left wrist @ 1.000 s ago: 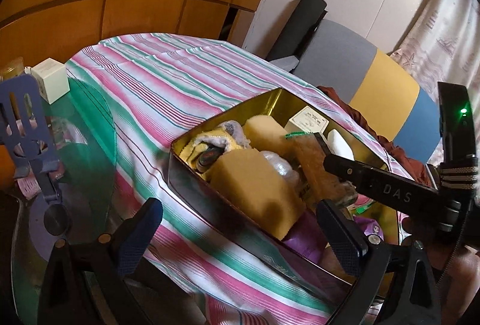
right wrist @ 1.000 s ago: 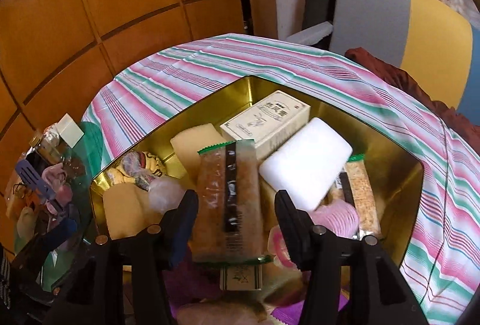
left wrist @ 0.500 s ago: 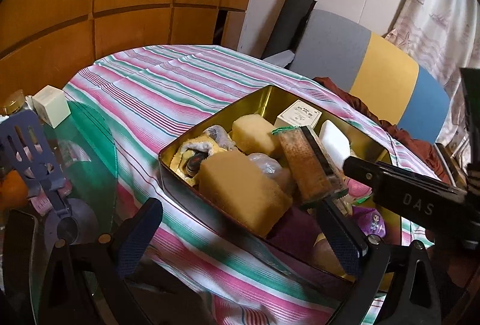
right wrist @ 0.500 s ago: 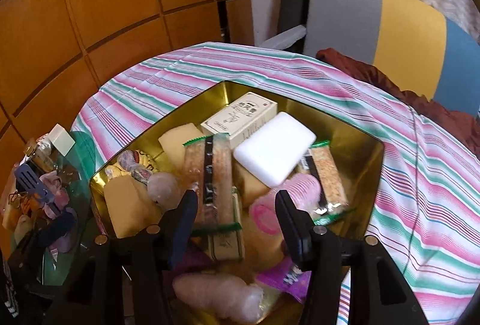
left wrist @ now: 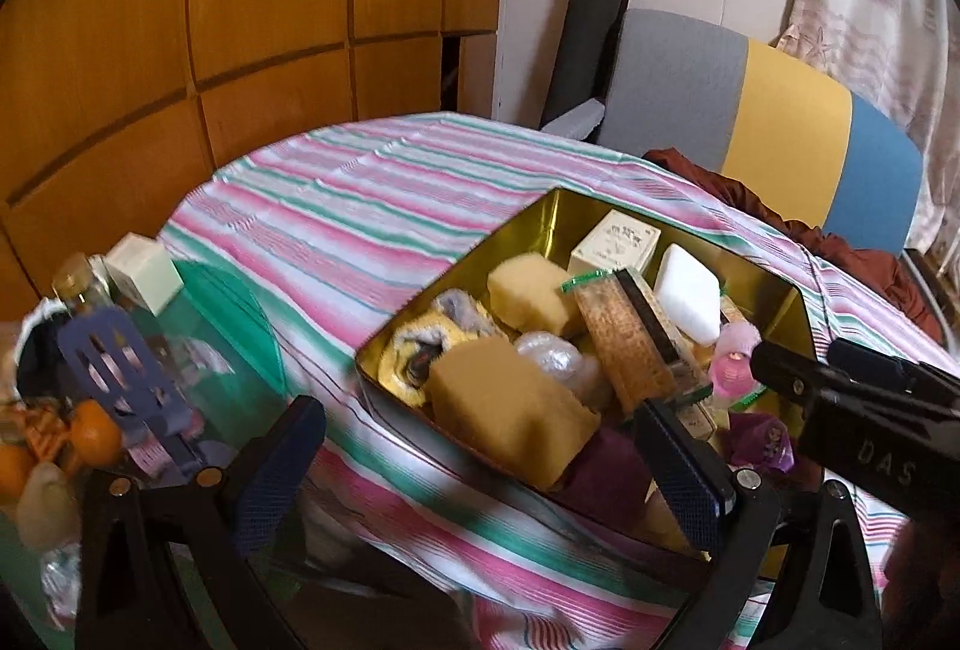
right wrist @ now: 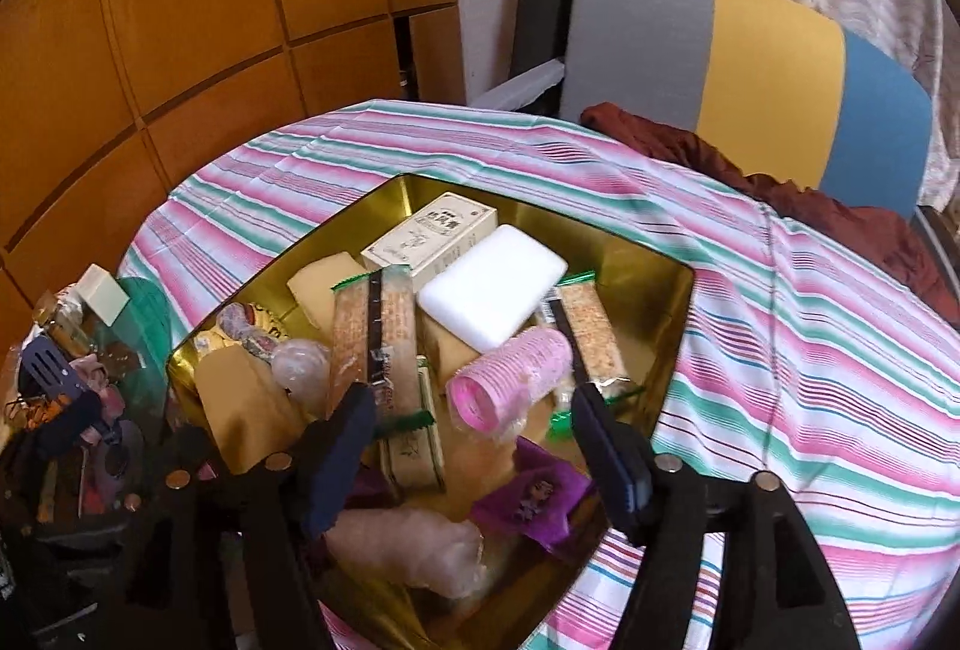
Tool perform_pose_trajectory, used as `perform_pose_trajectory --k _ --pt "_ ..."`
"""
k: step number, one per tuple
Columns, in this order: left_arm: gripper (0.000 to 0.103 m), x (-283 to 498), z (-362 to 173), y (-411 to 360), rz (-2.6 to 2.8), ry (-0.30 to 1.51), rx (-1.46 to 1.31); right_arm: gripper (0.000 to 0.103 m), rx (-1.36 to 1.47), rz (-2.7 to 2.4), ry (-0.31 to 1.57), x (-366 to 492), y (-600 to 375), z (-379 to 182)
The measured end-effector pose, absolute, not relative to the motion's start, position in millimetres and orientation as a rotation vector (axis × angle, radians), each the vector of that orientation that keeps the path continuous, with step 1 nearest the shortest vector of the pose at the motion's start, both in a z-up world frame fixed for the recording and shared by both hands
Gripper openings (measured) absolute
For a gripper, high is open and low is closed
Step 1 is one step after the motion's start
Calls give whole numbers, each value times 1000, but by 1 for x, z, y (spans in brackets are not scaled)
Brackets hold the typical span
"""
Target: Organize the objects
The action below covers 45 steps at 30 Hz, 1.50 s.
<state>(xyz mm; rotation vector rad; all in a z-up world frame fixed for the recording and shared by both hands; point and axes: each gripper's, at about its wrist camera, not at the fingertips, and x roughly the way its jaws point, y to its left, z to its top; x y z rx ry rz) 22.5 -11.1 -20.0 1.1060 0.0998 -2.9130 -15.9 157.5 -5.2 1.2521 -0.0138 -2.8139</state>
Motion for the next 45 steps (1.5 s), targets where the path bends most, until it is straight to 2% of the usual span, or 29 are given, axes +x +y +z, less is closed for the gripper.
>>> perform_pose_trajectory --k 12,18,39,45 --pt "103 12 -4 -14 -2786 -35 1114 73 1316 -2933 -98 3 165 8" --pt "103 10 3 -18 -2796 -30 1128 73 1351 -2955 -180 12 164 6" --pt "103 15 3 -10 -2788 -137 1205 73 1422 -3056 -204 19 160 7" --pt "103 15 5 -13 -2788 -115 1210 73 1419 -3059 -197 20 158 8"
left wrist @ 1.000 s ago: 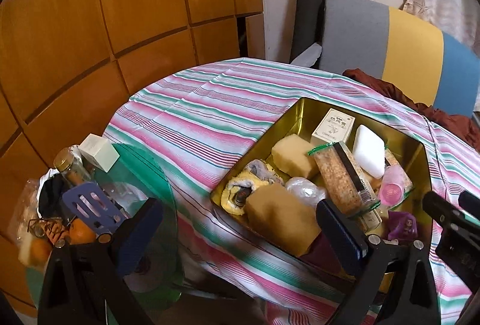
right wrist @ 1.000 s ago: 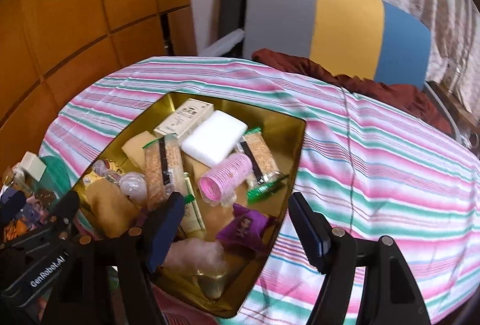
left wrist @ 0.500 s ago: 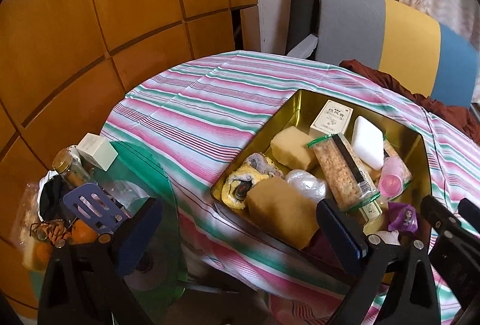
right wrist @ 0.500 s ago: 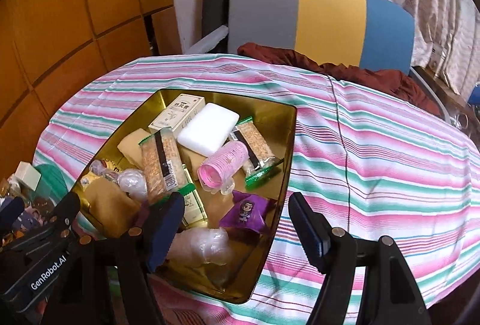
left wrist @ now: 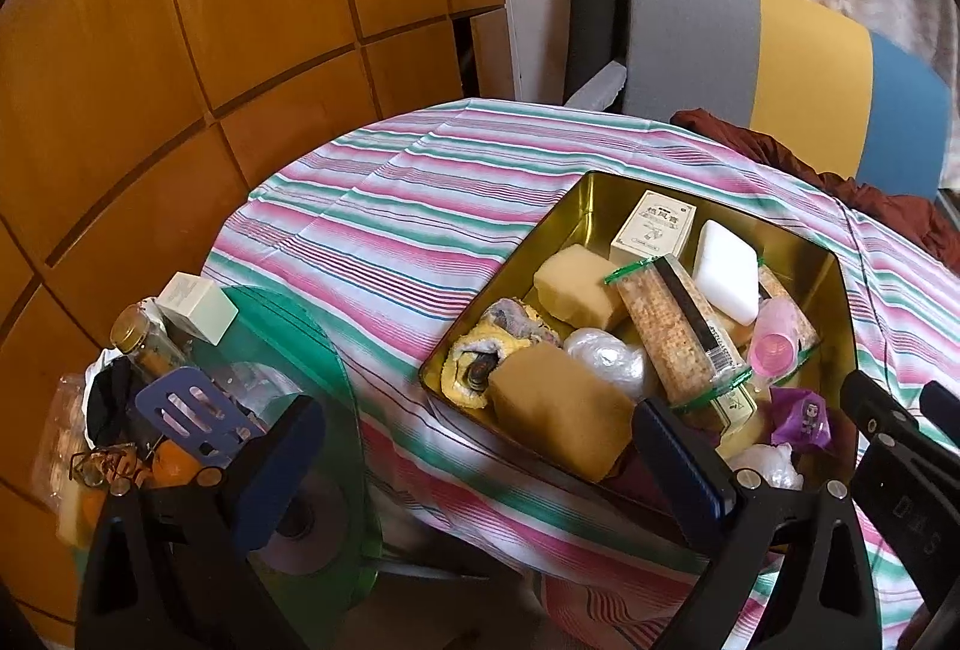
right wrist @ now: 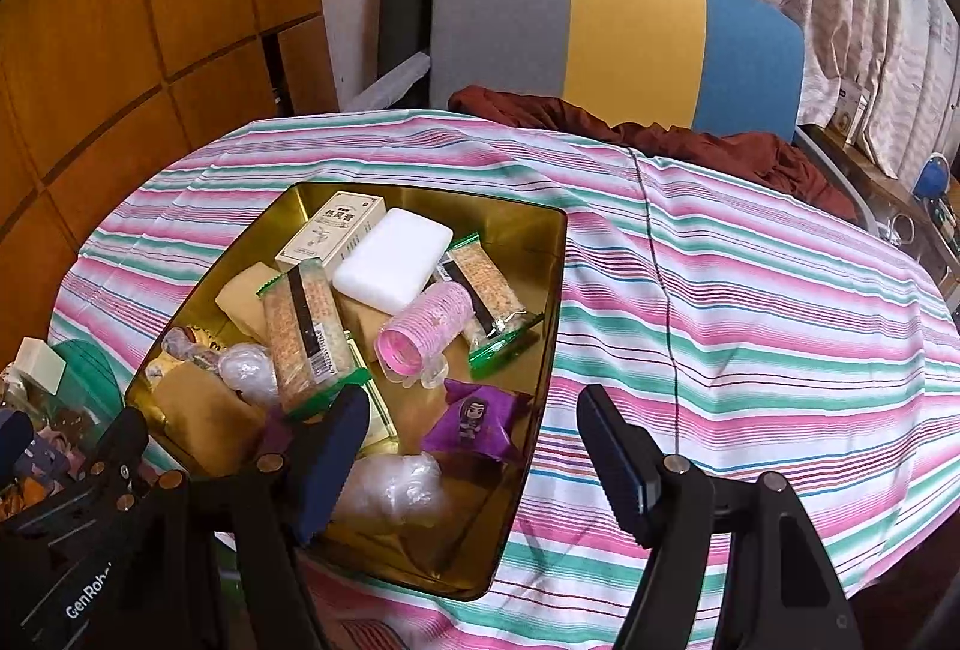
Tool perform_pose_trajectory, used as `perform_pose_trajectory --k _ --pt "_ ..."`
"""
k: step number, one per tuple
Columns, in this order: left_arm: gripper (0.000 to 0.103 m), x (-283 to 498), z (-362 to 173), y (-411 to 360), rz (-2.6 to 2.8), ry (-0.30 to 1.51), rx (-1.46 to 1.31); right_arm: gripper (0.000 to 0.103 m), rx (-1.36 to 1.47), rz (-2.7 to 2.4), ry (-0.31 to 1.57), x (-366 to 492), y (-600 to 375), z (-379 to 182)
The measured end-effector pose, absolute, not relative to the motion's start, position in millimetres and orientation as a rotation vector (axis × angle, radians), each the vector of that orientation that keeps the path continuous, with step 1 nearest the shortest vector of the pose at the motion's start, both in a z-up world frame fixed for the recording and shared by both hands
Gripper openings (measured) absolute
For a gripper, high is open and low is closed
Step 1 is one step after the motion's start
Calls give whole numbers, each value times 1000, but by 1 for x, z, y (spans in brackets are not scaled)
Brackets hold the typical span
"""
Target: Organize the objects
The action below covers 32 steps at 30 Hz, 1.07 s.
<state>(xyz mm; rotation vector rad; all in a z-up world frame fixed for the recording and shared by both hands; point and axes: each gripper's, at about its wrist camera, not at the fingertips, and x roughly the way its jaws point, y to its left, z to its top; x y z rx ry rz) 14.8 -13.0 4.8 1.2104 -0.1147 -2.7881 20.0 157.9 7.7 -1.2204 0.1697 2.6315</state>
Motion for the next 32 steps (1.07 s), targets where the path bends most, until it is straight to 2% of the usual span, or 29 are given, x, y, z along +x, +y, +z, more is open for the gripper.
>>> perform_pose_trajectory --k 27,32 --pt "102 12 1 -12 -2811 -82 1273 73 -1210 2639 168 20 158 7" --pt "97 13 0 -11 -2808 -111 1252 73 -1219 2639 178 19 159 6"
